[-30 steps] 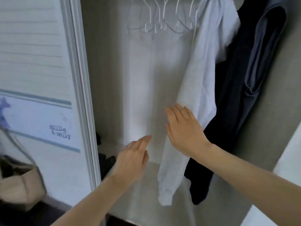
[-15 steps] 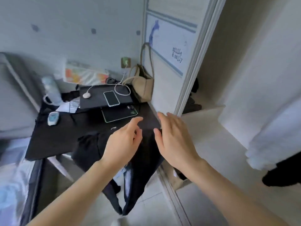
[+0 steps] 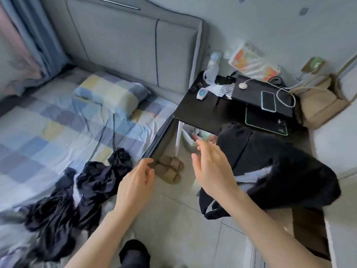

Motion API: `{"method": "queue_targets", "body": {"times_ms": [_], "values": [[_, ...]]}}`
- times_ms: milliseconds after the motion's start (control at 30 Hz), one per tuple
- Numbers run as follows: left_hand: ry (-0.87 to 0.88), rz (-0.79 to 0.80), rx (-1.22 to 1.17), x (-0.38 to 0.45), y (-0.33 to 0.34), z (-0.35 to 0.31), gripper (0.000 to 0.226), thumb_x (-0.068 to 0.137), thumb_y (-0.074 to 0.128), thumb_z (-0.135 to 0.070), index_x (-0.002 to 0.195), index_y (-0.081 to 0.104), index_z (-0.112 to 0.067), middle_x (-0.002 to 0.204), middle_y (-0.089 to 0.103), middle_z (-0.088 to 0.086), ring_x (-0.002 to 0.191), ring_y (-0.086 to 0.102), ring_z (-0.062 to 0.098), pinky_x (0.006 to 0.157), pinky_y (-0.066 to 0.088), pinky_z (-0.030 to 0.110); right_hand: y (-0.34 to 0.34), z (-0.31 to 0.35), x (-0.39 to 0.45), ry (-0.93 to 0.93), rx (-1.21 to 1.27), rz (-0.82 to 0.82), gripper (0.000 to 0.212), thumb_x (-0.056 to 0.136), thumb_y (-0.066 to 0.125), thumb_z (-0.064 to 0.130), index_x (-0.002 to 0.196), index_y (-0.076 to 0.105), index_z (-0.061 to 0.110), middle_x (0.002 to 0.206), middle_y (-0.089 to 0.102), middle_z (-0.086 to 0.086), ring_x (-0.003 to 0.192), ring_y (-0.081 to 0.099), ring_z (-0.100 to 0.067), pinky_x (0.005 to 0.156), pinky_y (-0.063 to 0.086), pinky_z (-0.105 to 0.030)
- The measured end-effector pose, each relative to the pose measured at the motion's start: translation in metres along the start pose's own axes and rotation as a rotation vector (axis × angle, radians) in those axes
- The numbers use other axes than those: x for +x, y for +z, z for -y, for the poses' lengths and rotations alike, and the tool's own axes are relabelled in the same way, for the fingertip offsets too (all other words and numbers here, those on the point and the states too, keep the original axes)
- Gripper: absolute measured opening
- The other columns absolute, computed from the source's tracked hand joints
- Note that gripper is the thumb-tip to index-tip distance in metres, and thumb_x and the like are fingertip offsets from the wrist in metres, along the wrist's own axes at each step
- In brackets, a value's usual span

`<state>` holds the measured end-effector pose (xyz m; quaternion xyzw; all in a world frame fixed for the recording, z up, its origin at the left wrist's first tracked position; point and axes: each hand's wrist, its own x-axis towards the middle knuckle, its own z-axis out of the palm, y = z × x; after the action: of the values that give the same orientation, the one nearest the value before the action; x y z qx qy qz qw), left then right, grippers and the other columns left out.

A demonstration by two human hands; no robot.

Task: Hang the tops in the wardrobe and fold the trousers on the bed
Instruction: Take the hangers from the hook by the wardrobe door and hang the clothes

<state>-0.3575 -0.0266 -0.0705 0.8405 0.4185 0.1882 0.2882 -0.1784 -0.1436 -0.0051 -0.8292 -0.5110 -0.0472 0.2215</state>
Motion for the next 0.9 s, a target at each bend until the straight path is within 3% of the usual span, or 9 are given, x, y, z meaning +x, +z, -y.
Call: {"method": "queue_targets", "body": {"times_ms": [233,433,567,667,767,900], "values": [[-0.391,0.020,-0.025,0.004,-0.056,0.161,0.023,0.099,0.049,-0.030,0.122,0.055,-0.026,0.088,0.063,-0.013,0.079,0.061,0.005,0.067,0.055,0.036,0.125,0.105,0.062,-0.073,0.067,0.339,0.044,0.099,0.042,0.030,0.137,0.044,0.007,0.124,0.060,-0.010,0.120,0.048,-0.024,0.097,0.042,-0.038],[-0.610,0.148,-0.034,0.042,-0.065,0.294,0.022,0.099,0.049,-0.024,0.118,0.059,-0.022,0.096,0.062,-0.008,0.080,0.060,0.008,0.069,0.053,0.033,0.260,0.154,0.110,0.026,0.095,0.597,0.038,0.098,0.043,0.029,0.130,0.047,0.009,0.117,0.061,-0.008,0.115,0.048,-0.029,0.093,0.043,-0.040],[-0.699,0.233,-0.020,0.071,-0.042,0.377,0.016,0.099,0.049,-0.022,0.110,0.060,-0.019,0.102,0.059,-0.001,0.080,0.060,0.015,0.075,0.054,0.040,0.356,0.166,0.133,0.030,0.086,0.723,0.032,0.098,0.042,0.031,0.122,0.049,0.012,0.110,0.061,-0.005,0.108,0.050,-0.029,0.082,0.044,-0.039],[-0.801,0.243,-0.054,0.090,-0.014,0.432,0.015,0.098,0.049,-0.022,0.105,0.061,-0.016,0.105,0.058,-0.001,0.082,0.055,0.011,0.072,0.045,0.031,0.424,0.166,0.148,0.021,0.084,0.811,0.034,0.099,0.039,0.033,0.125,0.047,0.013,0.114,0.059,-0.004,0.110,0.049,-0.028,0.079,0.042,-0.036],[-0.934,0.238,-0.096,0.108,0.021,0.486,0.017,0.096,0.050,-0.020,0.105,0.061,-0.011,0.097,0.058,0.000,0.083,0.051,0.015,0.067,0.039,0.031,0.502,0.165,0.163,0.031,0.088,0.921,0.038,0.101,0.038,0.032,0.132,0.042,0.011,0.124,0.055,-0.007,0.117,0.046,-0.028,0.086,0.042,-0.037],[-1.056,0.311,-0.130,0.124,0.067,0.540,0.014,0.096,0.049,-0.022,0.100,0.059,-0.012,0.101,0.065,0.010,0.092,0.057,0.026,0.083,0.046,0.035,0.590,0.164,0.176,0.053,0.075,1.024,0.046,0.101,0.041,0.033,0.139,0.035,0.008,0.137,0.045,-0.012,0.126,0.041,-0.032,0.098,0.041,-0.042]]}}
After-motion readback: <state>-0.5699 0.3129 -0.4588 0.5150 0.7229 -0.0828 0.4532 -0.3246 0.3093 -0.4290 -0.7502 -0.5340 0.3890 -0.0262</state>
